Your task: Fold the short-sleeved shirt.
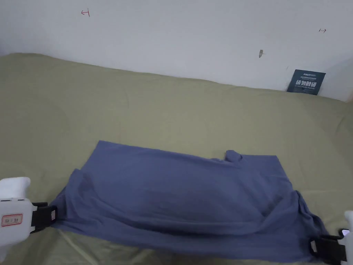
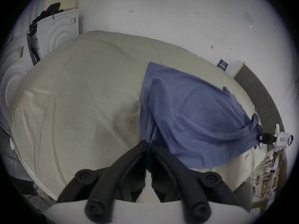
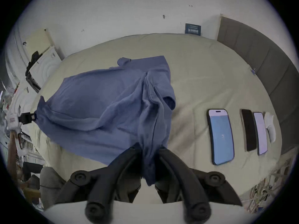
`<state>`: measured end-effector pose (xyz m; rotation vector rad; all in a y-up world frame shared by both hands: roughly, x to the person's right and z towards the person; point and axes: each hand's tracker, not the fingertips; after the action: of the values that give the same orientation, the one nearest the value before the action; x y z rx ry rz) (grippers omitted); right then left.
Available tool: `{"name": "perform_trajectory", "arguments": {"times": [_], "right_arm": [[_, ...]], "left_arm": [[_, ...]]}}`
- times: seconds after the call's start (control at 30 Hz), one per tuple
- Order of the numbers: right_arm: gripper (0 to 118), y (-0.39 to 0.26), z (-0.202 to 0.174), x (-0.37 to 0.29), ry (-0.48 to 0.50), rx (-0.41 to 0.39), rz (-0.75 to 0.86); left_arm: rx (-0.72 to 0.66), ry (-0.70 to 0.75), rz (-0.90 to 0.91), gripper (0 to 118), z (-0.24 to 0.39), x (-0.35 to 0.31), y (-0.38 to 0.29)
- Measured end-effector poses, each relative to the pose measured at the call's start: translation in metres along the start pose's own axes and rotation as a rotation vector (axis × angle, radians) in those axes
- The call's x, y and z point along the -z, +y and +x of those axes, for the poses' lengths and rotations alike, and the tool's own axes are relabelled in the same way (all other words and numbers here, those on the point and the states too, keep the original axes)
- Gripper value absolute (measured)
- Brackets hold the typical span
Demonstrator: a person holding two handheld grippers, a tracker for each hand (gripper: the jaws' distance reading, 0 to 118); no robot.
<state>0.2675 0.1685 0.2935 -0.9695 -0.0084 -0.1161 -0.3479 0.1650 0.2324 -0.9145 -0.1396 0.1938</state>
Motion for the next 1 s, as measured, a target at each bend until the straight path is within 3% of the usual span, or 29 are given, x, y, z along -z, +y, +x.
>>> {"name": "perform_trajectory", "arguments": {"times": [0.2,0.37,0.53,0.67,0.73,0.8,0.93,0.97,1.0], "right_arm": [[13,-0.049,0.005,-0.034,0.044,0.054,-0.055],[13,-0.096,-0.002,-0.033,0.014,-0.012,-0.181],[14,-0.118,0.021,-0.016,0.008,0.048,-0.18],[36,-0.113,0.016,-0.019,0.009,0.048,-0.182],[78,-0.105,0.009,-0.039,-0.087,-0.049,-0.147],[74,-0.095,0.001,-0.067,-0.115,-0.09,-0.021],[72,-0.074,-0.021,-0.102,-0.059,-0.047,0.306],[63,-0.072,-0.027,-0.106,-0.047,-0.048,0.383],[46,-0.071,-0.034,-0.109,-0.051,-0.057,0.477]], "left_arm": [[-0.04,-0.025,-0.057,5,-0.02,-0.025,-0.043],[-0.038,0.013,-0.142,5,-0.023,-0.031,-0.101],[-0.118,-0.003,-0.147,6,-0.033,-0.029,-0.132],[-0.105,0.016,-0.158,27,-0.029,-0.036,-0.12],[-0.068,0.084,-0.112,79,-0.022,-0.053,-0.113],[-0.042,0.08,0.018,80,-0.013,-0.077,-0.101],[0.021,0.037,0.326,80,0.01,-0.103,-0.074],[0.052,0.032,0.377,78,0.018,-0.105,-0.07],[0.085,0.039,0.444,74,0.027,-0.106,-0.066]]}}
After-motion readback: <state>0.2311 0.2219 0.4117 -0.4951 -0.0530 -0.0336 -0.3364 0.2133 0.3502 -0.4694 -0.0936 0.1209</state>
